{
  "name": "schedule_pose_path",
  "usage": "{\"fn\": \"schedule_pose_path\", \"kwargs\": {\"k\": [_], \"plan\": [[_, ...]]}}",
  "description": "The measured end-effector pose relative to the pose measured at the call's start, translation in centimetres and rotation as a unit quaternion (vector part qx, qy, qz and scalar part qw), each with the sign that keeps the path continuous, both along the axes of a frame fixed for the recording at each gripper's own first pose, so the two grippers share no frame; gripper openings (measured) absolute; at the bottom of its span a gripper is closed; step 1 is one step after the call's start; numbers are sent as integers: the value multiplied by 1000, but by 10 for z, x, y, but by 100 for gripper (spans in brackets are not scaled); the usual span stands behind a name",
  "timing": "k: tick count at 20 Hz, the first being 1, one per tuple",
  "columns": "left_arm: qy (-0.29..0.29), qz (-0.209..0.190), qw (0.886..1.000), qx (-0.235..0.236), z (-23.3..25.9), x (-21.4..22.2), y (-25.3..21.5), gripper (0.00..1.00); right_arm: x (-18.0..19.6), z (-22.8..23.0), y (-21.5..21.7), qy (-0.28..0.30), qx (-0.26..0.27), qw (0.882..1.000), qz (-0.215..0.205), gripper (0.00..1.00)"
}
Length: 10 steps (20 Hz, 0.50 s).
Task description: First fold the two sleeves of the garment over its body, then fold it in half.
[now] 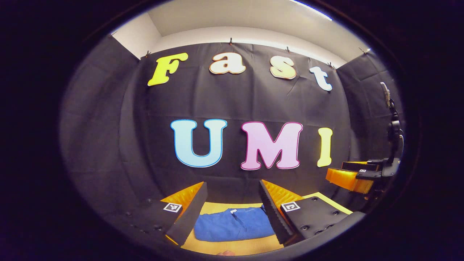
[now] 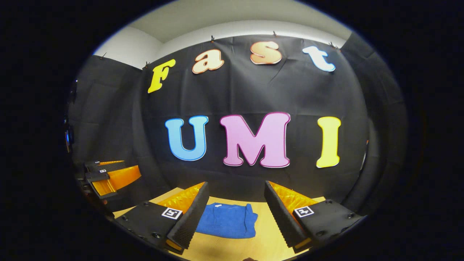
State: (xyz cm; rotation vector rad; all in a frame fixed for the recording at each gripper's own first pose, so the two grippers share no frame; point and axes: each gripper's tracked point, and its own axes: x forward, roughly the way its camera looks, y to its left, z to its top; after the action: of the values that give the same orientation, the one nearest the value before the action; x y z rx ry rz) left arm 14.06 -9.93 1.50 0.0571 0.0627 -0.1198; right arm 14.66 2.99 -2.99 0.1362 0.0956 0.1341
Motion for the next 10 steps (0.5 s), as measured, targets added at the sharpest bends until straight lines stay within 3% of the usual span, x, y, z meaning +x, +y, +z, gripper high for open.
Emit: {"fn": "schedule_pose_path", "kwargs": {"k": [3,6,10], "plan": [[3,6,1000,-4,6,-41,12,80,-47,24,6,-17,1,1000,6,96],[7,-11,999,-36,9,-73,11,81,-83,34,2,-22,-8,1000,-5,96],[5,1,1000,-29,11,-99,16,83,-109,54,2,-43,-12,999,0,96]]}}
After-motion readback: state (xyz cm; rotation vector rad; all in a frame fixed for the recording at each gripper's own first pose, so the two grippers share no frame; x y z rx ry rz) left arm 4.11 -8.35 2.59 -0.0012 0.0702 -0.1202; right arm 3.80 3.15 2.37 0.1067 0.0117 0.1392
